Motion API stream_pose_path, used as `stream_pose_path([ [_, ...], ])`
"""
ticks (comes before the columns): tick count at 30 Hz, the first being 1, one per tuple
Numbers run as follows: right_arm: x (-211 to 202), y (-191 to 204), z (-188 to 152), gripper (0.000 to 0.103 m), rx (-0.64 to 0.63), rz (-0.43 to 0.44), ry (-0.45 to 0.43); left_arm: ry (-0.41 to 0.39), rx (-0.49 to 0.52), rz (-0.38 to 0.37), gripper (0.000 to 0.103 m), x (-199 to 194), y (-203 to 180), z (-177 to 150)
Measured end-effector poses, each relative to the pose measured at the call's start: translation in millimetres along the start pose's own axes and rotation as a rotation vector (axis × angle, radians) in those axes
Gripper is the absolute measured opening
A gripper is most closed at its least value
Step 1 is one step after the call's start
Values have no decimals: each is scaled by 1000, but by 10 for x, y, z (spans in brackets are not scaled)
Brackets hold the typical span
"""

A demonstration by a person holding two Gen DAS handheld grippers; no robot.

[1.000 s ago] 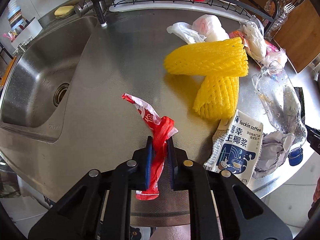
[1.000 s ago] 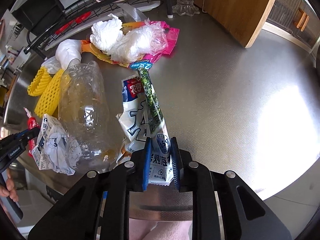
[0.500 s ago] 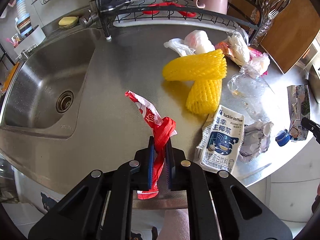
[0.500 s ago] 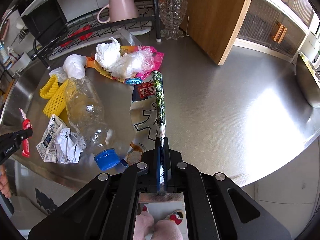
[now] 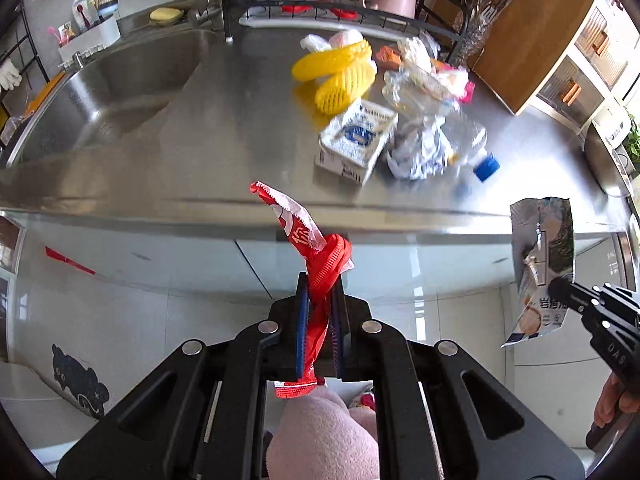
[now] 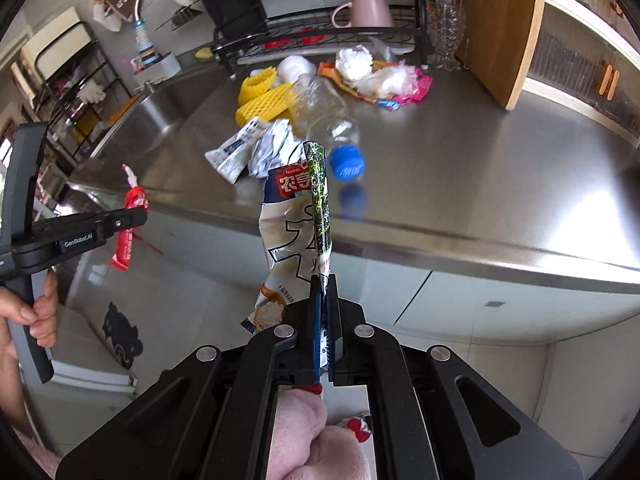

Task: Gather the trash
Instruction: 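Carry both items down over the floor bin and open both tools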

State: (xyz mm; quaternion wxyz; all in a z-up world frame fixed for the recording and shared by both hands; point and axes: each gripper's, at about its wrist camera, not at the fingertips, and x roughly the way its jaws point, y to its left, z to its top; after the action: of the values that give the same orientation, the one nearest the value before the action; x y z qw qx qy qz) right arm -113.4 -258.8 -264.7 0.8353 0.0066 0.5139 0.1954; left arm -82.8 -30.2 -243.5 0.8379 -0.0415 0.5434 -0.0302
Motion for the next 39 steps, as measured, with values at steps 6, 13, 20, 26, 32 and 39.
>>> stream_pose_path([
  [6, 647, 171, -479, 4, 5, 49, 133, 101, 10, -45, 9, 470, 26, -459],
  [13, 1494, 305, -768, 4, 63, 79, 186, 197, 8, -114, 9, 1288, 197, -682],
  [20, 2354, 320, -1025, 4, 162, 47, 253, 316, 13, -191, 9, 2175, 385, -841],
  [26, 2832, 240, -1170, 4, 223, 21, 287, 386, 58, -221, 9, 2762, 417, -966],
  [32, 3342, 193, -1307, 5, 293, -19, 323, 439, 102, -221, 10, 3218, 413, -1016],
  [39, 3649, 259, -1370, 8, 313, -32, 341, 457, 107, -217, 26, 3480, 419, -1065],
])
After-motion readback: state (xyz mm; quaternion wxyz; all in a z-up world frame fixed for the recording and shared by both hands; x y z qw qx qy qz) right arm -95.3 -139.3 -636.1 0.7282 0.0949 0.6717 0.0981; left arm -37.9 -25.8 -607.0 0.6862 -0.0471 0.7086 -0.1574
